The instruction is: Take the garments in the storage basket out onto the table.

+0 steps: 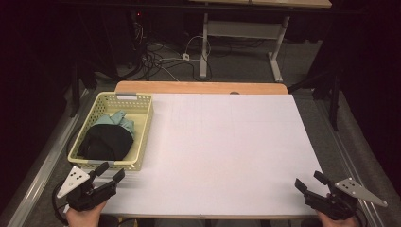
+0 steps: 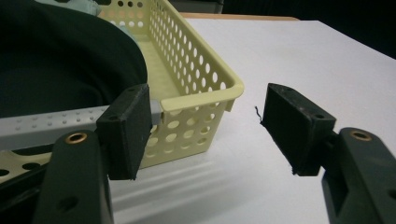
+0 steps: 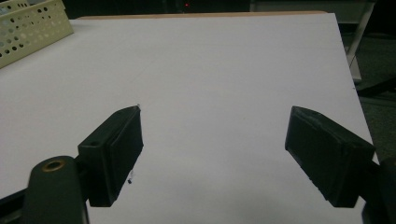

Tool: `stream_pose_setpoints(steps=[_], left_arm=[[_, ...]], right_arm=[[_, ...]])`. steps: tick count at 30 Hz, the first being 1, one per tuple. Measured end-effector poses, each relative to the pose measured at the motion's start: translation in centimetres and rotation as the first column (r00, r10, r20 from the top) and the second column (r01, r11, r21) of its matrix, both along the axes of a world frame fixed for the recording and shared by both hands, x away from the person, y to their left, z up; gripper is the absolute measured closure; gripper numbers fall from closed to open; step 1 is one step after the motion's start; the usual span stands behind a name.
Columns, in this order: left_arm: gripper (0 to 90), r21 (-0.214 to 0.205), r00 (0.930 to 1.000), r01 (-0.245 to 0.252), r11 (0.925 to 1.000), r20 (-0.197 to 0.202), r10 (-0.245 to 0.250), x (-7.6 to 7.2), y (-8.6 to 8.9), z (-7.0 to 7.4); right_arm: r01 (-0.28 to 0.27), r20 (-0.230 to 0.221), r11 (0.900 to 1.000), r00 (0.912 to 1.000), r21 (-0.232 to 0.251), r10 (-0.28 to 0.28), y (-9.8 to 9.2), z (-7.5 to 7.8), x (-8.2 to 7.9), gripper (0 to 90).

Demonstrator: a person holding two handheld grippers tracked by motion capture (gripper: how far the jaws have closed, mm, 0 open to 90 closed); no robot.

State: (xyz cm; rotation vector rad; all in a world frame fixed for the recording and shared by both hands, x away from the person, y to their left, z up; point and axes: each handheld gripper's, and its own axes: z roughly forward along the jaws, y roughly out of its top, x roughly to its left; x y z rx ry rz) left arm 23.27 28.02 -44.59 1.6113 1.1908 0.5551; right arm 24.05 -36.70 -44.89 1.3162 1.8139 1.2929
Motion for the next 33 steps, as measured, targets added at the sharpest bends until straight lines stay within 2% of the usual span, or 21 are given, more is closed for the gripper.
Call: stream_pose_setpoints(steps=[2, 6, 9, 13, 22, 26, 30, 33], left_arm=[[32.4, -0.004, 1.0, -0.003, 1.0, 0.007, 0.003, -0.1, -0.1, 0.2], [32.3, 0.015, 0.9998, -0.003, 0.9999, 0.022, 0.002, -0.1, -0.4, 0.8], [31.5, 0.053, 0.9994, 0.006, 0.9986, 0.033, -0.007, -0.1, -1.0, 1.1], [31.5, 0.064, 0.9987, 0.025, 0.9976, 0.042, -0.028, -0.2, -1.6, 1.5], [31.5, 0.036, 0.9986, 0.025, 0.9991, 0.047, -0.026, 0.4, -1.3, 2.7], [30.2, 0.033, 0.9986, 0.017, 0.9993, 0.049, -0.018, 0.9, -1.1, 3.1], [30.1, 0.054, 0.9986, 0.017, 0.9984, 0.049, -0.02, 1.1, -1.3, 2.9], [29.1, 0.048, 0.999, 0.017, 0.9987, 0.041, -0.019, 1.3, -1.2, 2.9]], right_arm=[[-0.001, -0.003, 1.0, 1.0, -0.003, 0.001, 0.0, 0.0, 0.0, 19.8], [-0.003, -0.005, 1.0, 1.0, 0.002, 0.003, -0.1, 0.0, 0.1, 19.8], [-0.006, -0.004, 1.0, 1.0, 0.002, 0.006, -0.1, 0.0, 0.0, 19.9], [-0.013, -0.002, 0.9999, 0.9999, -0.01, 0.013, 0.0, 0.0, 0.1, 20.1], [-0.008, 0.0, 0.9999, 1.0, -0.013, 0.008, 0.1, 0.0, 0.0, 20.1], [-0.008, -0.001, 0.9999, 1.0, -0.013, 0.008, 0.1, 0.0, 0.1, 20.1], [-0.008, 0.004, 0.9998, 1.0, -0.019, 0.009, 0.2, 0.0, 0.0, 20.2], [-0.009, 0.0, 0.9998, 1.0, -0.02, 0.009, 0.2, 0.0, 0.0, 20.1]])
